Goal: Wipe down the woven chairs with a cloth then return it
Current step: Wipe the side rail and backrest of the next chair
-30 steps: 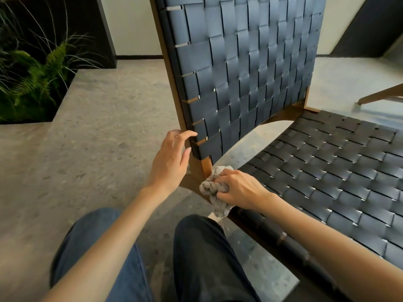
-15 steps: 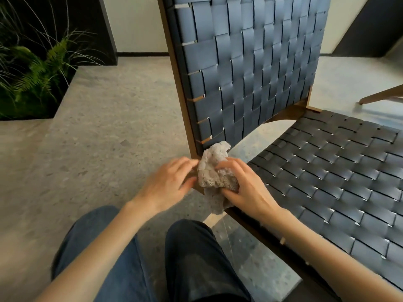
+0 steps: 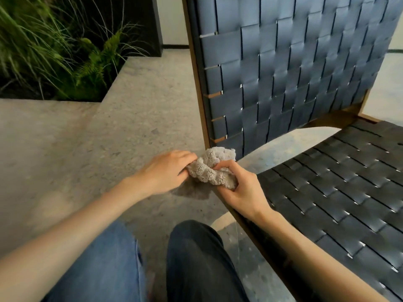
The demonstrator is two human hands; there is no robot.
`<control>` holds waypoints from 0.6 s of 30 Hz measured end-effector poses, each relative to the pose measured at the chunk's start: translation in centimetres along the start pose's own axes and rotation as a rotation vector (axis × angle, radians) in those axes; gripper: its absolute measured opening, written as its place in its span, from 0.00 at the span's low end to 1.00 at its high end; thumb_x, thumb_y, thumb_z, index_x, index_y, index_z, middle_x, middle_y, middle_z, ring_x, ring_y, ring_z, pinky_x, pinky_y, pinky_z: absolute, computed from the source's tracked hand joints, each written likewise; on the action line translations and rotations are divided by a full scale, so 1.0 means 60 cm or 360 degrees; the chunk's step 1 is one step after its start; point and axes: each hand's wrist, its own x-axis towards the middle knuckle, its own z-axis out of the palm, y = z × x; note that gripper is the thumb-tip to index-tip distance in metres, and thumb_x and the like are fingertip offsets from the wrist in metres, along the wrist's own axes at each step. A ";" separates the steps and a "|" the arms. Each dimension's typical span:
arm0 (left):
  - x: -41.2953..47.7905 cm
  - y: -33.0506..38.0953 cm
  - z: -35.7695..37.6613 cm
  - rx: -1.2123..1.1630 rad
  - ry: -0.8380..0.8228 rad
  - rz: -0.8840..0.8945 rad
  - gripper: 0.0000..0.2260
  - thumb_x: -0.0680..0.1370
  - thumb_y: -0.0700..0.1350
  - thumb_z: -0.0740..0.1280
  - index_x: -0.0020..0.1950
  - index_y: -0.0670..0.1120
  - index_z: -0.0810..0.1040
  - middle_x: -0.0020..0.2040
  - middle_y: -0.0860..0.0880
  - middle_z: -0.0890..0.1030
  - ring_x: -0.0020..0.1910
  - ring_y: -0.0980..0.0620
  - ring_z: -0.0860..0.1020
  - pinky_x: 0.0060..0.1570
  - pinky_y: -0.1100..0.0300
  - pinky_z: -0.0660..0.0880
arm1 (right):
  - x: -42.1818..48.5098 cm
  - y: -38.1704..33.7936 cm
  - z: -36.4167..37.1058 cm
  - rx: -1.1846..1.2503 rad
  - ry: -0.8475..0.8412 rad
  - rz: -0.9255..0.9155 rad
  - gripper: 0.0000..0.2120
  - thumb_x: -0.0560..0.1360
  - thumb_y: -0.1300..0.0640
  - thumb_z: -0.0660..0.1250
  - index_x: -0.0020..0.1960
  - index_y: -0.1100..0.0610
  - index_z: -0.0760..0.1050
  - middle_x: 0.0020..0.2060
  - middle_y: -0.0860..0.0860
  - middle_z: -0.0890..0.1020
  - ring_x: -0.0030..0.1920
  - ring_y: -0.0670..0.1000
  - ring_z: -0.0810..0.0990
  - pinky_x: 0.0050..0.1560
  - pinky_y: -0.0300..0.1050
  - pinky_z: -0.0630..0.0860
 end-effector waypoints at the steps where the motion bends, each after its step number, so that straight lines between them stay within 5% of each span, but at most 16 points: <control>1: 0.001 -0.001 -0.004 0.0082 -0.0030 -0.0014 0.19 0.78 0.40 0.60 0.69 0.46 0.69 0.66 0.49 0.73 0.65 0.49 0.70 0.61 0.55 0.68 | 0.001 -0.001 0.003 -0.0050 -0.0016 -0.0003 0.18 0.70 0.56 0.70 0.57 0.46 0.71 0.49 0.45 0.82 0.47 0.50 0.81 0.44 0.55 0.78; 5: -0.011 -0.005 -0.018 0.0168 -0.0059 -0.0123 0.15 0.77 0.40 0.62 0.64 0.45 0.74 0.61 0.48 0.74 0.61 0.49 0.69 0.61 0.52 0.67 | 0.005 -0.018 0.011 -0.0134 -0.0133 0.0046 0.17 0.70 0.49 0.64 0.57 0.42 0.65 0.43 0.49 0.83 0.40 0.54 0.82 0.40 0.55 0.79; 9: -0.030 -0.013 -0.027 0.0235 0.0136 -0.0148 0.06 0.73 0.41 0.66 0.50 0.42 0.78 0.46 0.48 0.65 0.48 0.51 0.63 0.44 0.55 0.64 | 0.005 -0.026 0.005 -0.0202 -0.0155 0.0030 0.18 0.73 0.49 0.67 0.57 0.44 0.62 0.46 0.50 0.83 0.42 0.55 0.82 0.40 0.55 0.79; 14: -0.034 -0.006 -0.035 0.0068 0.0187 -0.0348 0.11 0.77 0.42 0.63 0.58 0.48 0.78 0.43 0.49 0.77 0.42 0.48 0.75 0.39 0.56 0.70 | 0.008 -0.011 -0.008 -0.0500 0.0243 -0.0177 0.13 0.71 0.50 0.73 0.54 0.52 0.79 0.47 0.47 0.78 0.48 0.50 0.73 0.38 0.49 0.77; 16: -0.027 -0.013 -0.026 0.0021 0.0267 -0.0406 0.12 0.78 0.42 0.63 0.59 0.50 0.78 0.31 0.53 0.75 0.32 0.50 0.74 0.29 0.59 0.66 | 0.013 -0.003 -0.006 -0.0558 0.0348 -0.0139 0.13 0.70 0.51 0.73 0.53 0.53 0.79 0.46 0.48 0.78 0.47 0.49 0.72 0.39 0.47 0.75; 18: -0.016 -0.027 -0.015 -0.0029 0.0304 -0.0491 0.12 0.78 0.43 0.63 0.59 0.51 0.78 0.28 0.55 0.71 0.32 0.49 0.74 0.28 0.59 0.62 | 0.021 0.001 0.001 -0.0591 0.0449 -0.0078 0.12 0.70 0.54 0.73 0.51 0.54 0.77 0.46 0.49 0.78 0.47 0.49 0.71 0.39 0.46 0.74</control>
